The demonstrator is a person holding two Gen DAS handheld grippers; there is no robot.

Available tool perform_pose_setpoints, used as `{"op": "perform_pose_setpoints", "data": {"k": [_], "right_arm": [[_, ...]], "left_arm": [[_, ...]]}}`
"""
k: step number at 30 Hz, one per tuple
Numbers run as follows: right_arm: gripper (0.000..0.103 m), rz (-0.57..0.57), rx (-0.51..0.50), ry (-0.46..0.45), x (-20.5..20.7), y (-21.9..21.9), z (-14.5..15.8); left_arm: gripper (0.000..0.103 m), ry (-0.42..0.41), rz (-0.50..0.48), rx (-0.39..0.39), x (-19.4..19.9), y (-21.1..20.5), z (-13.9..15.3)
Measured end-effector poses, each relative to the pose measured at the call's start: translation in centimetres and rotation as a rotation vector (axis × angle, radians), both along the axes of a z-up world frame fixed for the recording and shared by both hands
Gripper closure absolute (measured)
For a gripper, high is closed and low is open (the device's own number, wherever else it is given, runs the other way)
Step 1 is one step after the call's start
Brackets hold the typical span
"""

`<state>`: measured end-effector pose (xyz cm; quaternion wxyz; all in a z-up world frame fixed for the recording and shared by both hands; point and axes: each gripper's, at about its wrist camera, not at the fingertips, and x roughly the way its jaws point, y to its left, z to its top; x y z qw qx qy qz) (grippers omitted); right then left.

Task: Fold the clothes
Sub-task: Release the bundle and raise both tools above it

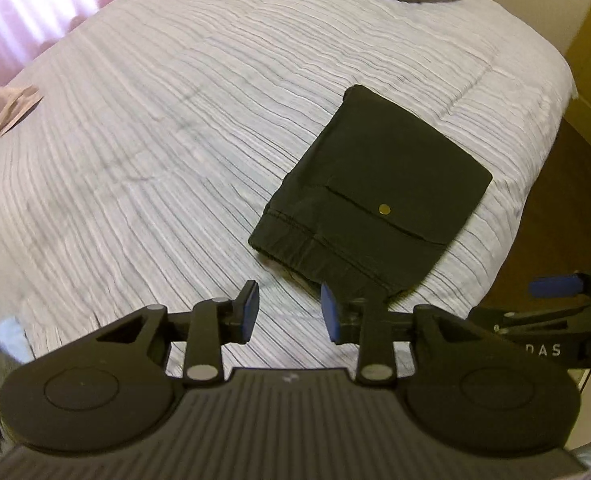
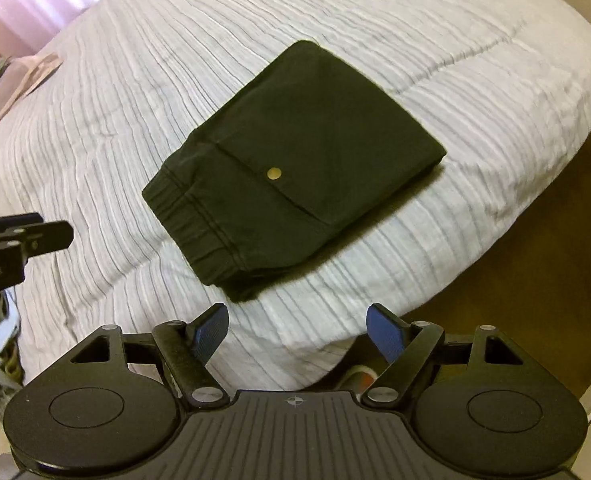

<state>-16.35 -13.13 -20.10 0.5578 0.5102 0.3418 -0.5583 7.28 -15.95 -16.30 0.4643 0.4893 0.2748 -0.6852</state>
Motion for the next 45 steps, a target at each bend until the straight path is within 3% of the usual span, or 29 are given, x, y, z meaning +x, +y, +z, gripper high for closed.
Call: {"op": "perform_pose_setpoints", "data": {"k": [13, 34, 39, 45], "right_arm": [[0.024, 0.095, -0.01, 0.015, -0.7, 0.9, 0.3], [0.024, 0.072, -0.037, 0.062, 2.1, -6.2, 2.6], [0.024, 0.103, -0.022, 0.075, 2.0, -7.3, 2.3], [0.024, 0.203, -0.026, 0.057, 1.7, -10.1, 1.9]], "left_arm": [[0.07, 0.003, 0.081, -0.031, -1.0, 3.2, 1.1], [0.067, 0.028, -0.001, -0.062, 0.4, -4.2, 2.3], [0.067, 0.062, 0.033, -0.02, 0.8, -4.9, 1.4], [0.067, 0.097, 0.153, -0.003, 1.0, -5.7, 1.0]]}}
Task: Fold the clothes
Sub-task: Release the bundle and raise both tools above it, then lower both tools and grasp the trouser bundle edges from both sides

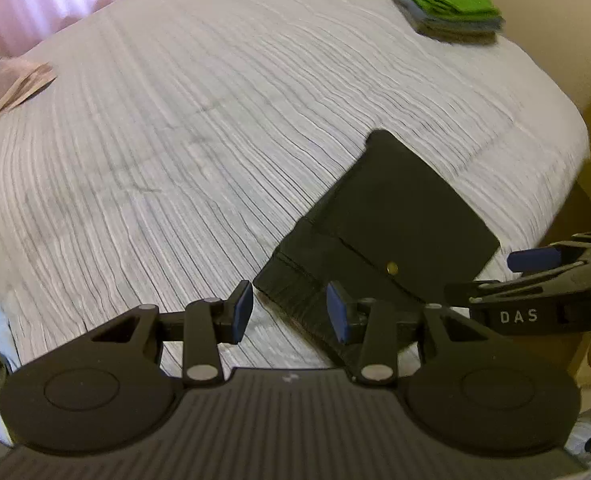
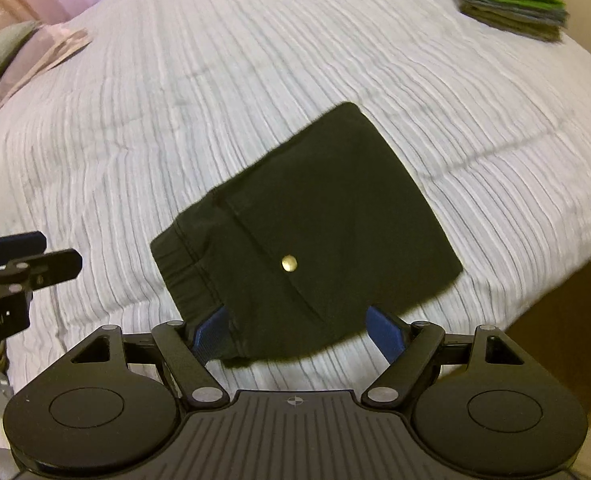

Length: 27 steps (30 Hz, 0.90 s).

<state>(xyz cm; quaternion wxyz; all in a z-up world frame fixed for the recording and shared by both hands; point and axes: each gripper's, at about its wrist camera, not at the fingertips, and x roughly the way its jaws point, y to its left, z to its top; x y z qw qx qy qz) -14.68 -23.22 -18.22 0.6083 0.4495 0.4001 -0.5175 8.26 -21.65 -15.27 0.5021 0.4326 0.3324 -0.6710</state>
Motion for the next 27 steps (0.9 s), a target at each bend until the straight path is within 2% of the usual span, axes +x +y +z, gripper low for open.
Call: {"op": "perform_pose_setpoints", "data": {"k": [3, 7, 11, 15, 20, 24, 27], "right_arm": [[0.024, 0.108, -0.02, -0.003, -0.1, -2.0, 0.1], [0.024, 0.293, -0.054, -0.001, -1.7, -4.1, 0.1], [0.024, 0.383, -0.048, -0.062, -6.1, -5.6, -0.5], [0.024, 0.449, -0.02, -0.141, -10.5, -6.6, -1.8], [0.024, 0.57, -0.032, -0.167, -13.8, -7.0, -3.2], [0.024, 0.569, -0.013, -0.214, -15.3, -7.8, -4.8], [0.024, 0.558, 0.004, -0.256, -16.0, -8.4, -6.1]], "left_arm": [[0.065, 0.024, 0.095, 0.001, -0.3, -0.4, -0.3], [0.064, 0.077, 0.27, 0.003, -1.1, -0.1, -1.3], [0.064, 0.123, 0.483, 0.015, -2.4, 1.5, -2.4], [0.063, 0.171, 0.648, -0.004, -3.5, 4.6, -3.1], [0.059, 0.168, 0.757, -0.016, -4.2, 8.5, -4.2], [0.058, 0.203, 0.807, -0.016, -4.0, 9.8, -6.0], [0.053, 0.246, 0.83, -0.031, -3.5, 10.4, -7.3]]}}
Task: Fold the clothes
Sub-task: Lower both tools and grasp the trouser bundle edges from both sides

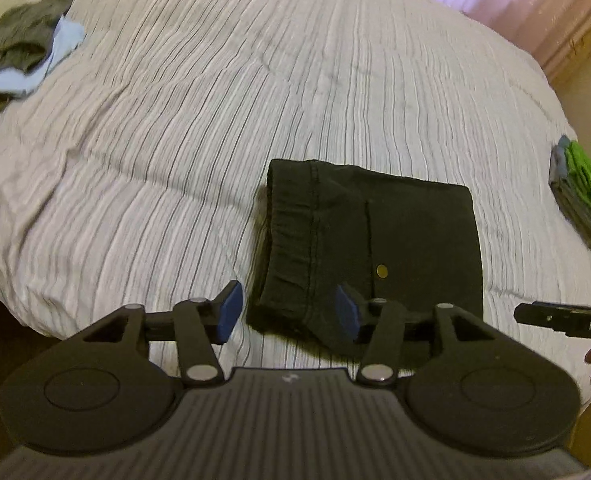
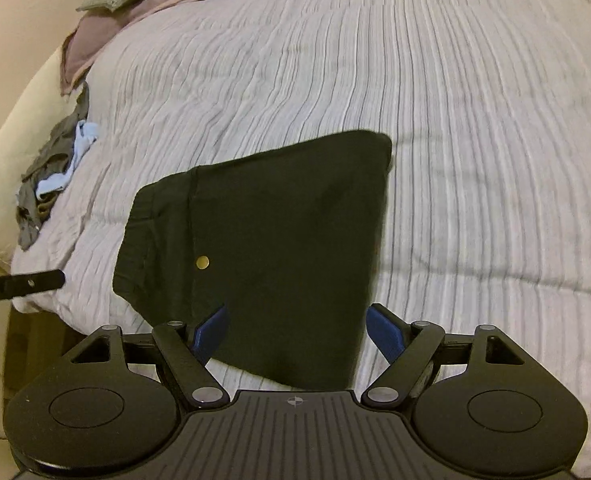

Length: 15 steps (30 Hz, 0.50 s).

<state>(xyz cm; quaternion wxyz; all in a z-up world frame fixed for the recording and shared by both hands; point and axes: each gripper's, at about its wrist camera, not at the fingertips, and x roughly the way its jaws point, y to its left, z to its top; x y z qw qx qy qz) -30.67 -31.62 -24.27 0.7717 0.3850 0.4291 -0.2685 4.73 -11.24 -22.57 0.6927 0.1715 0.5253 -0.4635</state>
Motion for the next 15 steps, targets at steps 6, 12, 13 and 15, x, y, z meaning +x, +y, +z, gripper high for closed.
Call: {"op": "perform_pose_setpoints", "data": {"k": [6, 12, 13, 15], "right_arm": [[0.024, -0.035, 0.003, -0.037, -0.3, -1.4, -2.1], [0.024, -0.121, 0.051, -0.097, -1.2, -3.7, -4.1], [0.024, -0.129, 0.055, -0.119, -1.4, -4.0, -4.2], [0.024, -0.148, 0.068, -0.156, -1.6, -4.6, -4.8]], "left_arm": [[0.052, 0.057, -0.006, -0.05, 1.1, -0.1, -2.8], [0.048, 0.134, -0.005, -0.097, 2.8, -1.2, -5.2], [0.045, 0.148, -0.008, -0.104, 3.1, -1.4, -5.6], [0.041, 0.17, -0.021, -0.12, 3.6, -2.0, -6.6]]}}
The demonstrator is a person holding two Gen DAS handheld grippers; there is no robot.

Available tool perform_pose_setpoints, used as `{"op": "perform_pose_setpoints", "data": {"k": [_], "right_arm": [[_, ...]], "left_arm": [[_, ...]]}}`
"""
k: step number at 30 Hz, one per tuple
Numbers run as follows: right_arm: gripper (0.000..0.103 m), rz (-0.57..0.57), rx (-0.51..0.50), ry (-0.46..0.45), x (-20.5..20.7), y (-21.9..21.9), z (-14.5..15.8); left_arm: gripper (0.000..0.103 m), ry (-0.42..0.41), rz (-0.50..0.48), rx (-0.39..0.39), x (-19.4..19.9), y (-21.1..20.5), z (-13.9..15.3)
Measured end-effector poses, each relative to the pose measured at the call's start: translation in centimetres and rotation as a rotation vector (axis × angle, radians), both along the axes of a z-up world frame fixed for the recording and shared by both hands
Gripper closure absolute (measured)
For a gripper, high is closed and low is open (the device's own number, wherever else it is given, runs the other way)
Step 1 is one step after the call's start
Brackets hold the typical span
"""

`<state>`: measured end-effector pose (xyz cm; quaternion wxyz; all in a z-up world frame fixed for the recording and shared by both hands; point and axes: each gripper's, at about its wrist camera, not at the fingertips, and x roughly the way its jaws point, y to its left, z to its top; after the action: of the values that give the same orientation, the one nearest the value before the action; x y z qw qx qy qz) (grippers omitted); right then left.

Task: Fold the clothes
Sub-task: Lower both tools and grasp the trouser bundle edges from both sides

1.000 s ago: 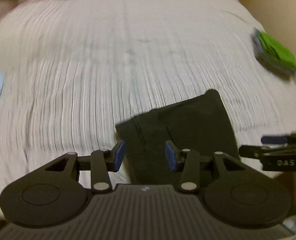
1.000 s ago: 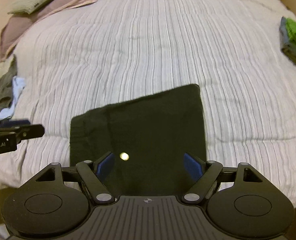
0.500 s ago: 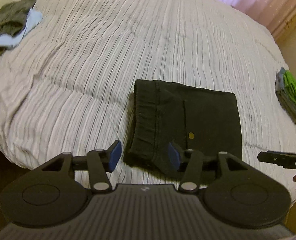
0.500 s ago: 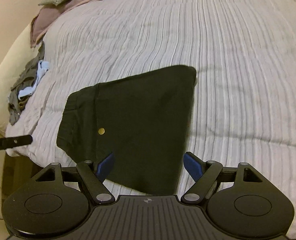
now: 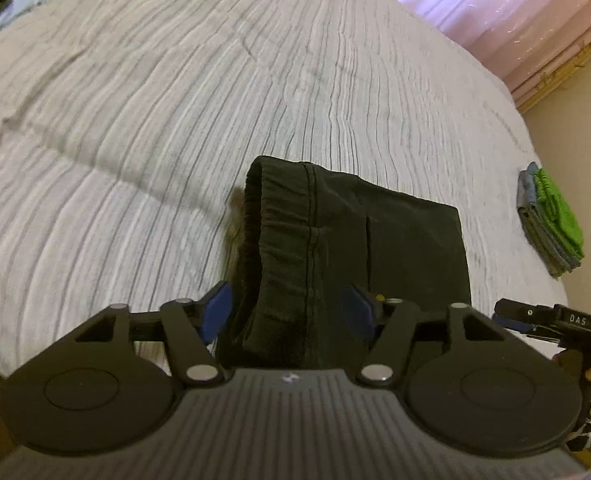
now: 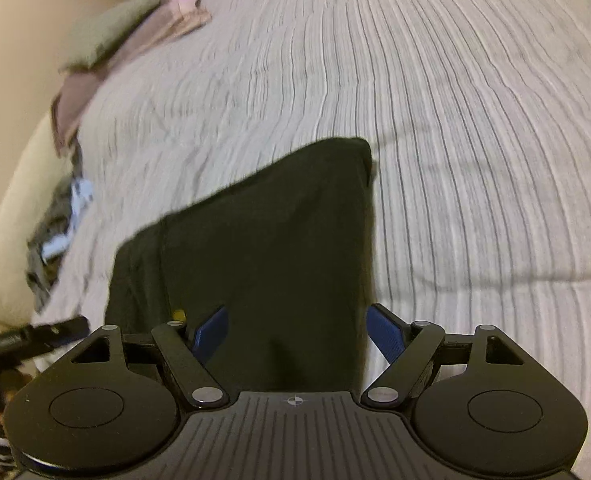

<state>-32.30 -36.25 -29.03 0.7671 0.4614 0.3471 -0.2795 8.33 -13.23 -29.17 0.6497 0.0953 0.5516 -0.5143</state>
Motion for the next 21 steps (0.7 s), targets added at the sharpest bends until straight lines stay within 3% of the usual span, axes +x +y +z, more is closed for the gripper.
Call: {"op": "perform_pose_setpoints", "data": {"k": [8, 9, 10, 11, 21], "right_arm": [[0.024, -0.055, 0.052, -0.078, -0.5, -1.7, -3.5], [0.019, -0.066, 0.061, -0.089, -0.6, -1.7, -3.8], [0.006, -0.078, 0.07, -0.1, -0.7, -1.7, -4.1], [0.003, -0.09, 0.079, -0.11, -0.9, -1.8, -4.5], [0.003, -0.135, 0.213, -0.206, -1.5, -2.6, -8.5]], "left_arm": [[0.03, 0.153, -0.003, -0.036, 1.8, -1.4, -4.8], [0.029, 0.175, 0.001, -0.04, 2.0, -1.4, -5.3], [0.029, 0.195, 0.003, -0.044, 2.2, -1.5, -5.8], [0.029, 0.214, 0.003, -0.049, 2.4, -1.6, -6.3], [0.029, 0.326, -0.031, -0.064, 4.2, -3.9, -10.0]]}}
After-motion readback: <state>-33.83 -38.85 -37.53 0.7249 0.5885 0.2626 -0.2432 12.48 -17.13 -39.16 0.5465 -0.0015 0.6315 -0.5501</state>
